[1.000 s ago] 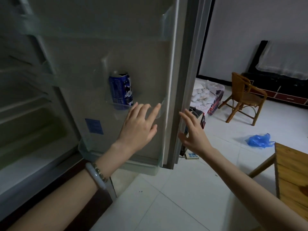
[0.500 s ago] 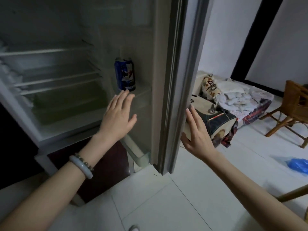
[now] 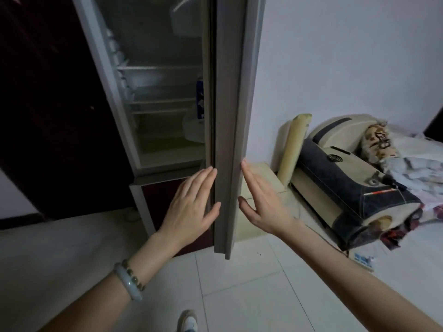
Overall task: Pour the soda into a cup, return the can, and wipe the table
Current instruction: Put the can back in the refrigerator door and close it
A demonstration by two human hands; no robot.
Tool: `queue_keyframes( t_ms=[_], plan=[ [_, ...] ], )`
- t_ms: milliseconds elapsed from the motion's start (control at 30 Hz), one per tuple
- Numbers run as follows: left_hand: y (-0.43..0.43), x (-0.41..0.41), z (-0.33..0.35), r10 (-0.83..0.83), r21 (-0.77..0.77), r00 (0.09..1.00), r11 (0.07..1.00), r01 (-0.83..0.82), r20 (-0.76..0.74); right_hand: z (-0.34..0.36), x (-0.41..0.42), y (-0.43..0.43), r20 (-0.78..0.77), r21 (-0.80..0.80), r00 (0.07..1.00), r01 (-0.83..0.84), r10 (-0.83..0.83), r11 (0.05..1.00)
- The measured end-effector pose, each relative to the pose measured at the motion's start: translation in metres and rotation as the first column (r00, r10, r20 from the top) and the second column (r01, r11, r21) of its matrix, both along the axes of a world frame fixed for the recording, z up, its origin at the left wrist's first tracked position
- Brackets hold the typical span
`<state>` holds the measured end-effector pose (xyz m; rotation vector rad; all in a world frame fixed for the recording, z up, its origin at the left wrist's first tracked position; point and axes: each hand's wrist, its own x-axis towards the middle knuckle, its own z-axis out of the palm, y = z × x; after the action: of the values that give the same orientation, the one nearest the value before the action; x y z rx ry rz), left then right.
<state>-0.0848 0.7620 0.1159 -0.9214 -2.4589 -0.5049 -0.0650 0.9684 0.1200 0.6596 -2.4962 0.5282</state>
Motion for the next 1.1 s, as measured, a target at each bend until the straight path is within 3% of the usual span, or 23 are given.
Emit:
queue_keyframes(
  t_ms=[200, 500, 867, 1100],
  plan=[
    [-0.049, -0.02, -0.002, 0.198, 0.023, 0.98, 0.98, -0.199, 0.033, -0.002, -0.049, -0.054, -0.013, 0.102, 0.999, -0.045, 0.047, 0.994],
    [-0.126, -0.091, -0.008, 0.324, 0.127, 0.934, 0.93, -0.344, 0.15, -0.008, -0.147, -0.145, 0.006, 0.225, 0.991, -0.13, 0.132, 0.965],
    [-0.225, -0.224, -0.001, 0.28, 0.185, 0.937, 0.93, -0.319, 0.21, -0.009, -0.27, -0.234, -0.034, 0.381, 0.997, -0.051, 0.069, 0.923],
    [-0.261, -0.302, -0.001, 0.237, 0.189, 0.941, 0.94, -0.286, 0.242, -0.008, -0.335, -0.261, -0.056, 0.35, 0.996, 0.083, -0.068, 0.933]
  ],
)
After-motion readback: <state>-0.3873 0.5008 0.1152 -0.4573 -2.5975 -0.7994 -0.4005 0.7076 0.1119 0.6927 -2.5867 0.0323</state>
